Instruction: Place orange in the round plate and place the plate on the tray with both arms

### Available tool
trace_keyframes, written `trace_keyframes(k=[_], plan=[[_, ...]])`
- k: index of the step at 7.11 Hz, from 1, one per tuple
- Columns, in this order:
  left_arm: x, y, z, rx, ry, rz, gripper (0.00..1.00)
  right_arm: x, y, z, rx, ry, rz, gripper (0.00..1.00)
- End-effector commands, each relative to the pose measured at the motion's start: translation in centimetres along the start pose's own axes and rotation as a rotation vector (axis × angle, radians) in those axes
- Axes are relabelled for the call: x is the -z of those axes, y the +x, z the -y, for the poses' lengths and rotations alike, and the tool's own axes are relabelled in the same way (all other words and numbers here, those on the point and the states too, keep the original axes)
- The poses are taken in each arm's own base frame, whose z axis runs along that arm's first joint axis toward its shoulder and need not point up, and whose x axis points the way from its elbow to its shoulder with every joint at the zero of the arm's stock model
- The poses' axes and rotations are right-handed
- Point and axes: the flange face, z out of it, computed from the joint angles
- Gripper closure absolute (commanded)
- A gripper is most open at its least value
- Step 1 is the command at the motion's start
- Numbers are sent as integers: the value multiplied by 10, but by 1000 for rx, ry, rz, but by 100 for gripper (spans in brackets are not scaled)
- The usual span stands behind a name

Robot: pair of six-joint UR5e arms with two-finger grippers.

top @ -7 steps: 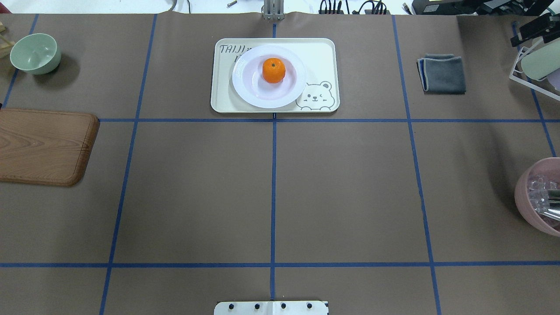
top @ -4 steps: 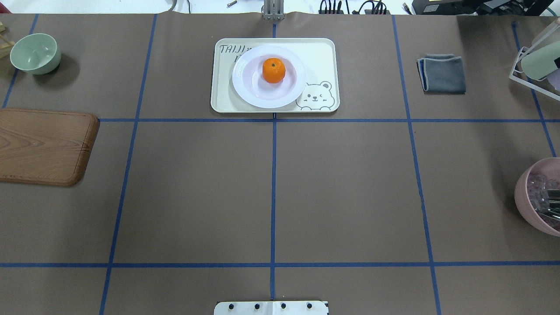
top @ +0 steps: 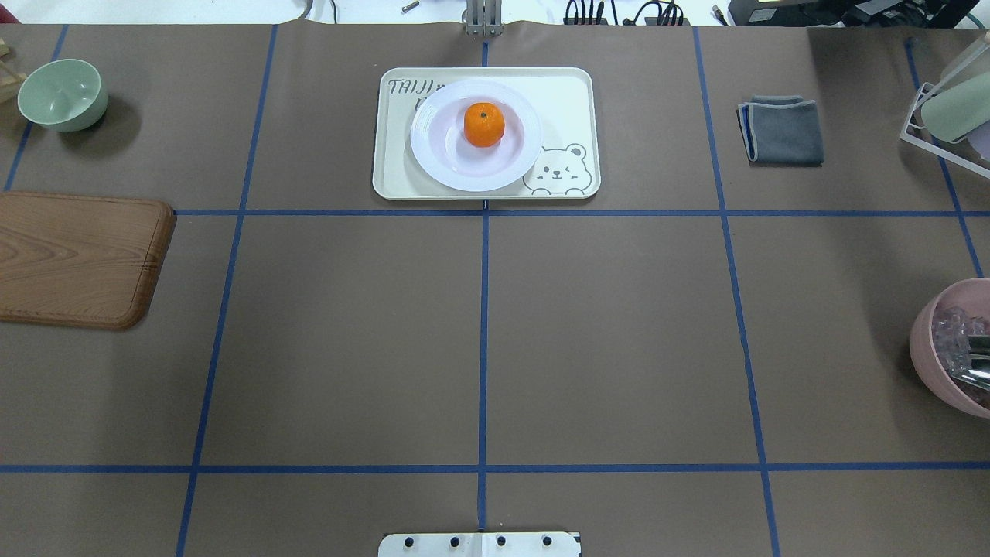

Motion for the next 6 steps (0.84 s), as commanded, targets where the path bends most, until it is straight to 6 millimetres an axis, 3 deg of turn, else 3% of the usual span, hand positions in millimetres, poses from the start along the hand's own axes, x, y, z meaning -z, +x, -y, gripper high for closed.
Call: trace_keyframes(k=[1, 2, 6], plan=[[10, -14, -15, 33, 17, -39, 2, -15, -7, 1, -6, -59, -32, 0], [0, -23, -9, 45, 8, -36, 2, -16, -5, -3, -11, -64, -26, 0], [-8, -43, -22, 76, -4, 25, 2, -9, 4, -5, -19, -59, 22, 0]])
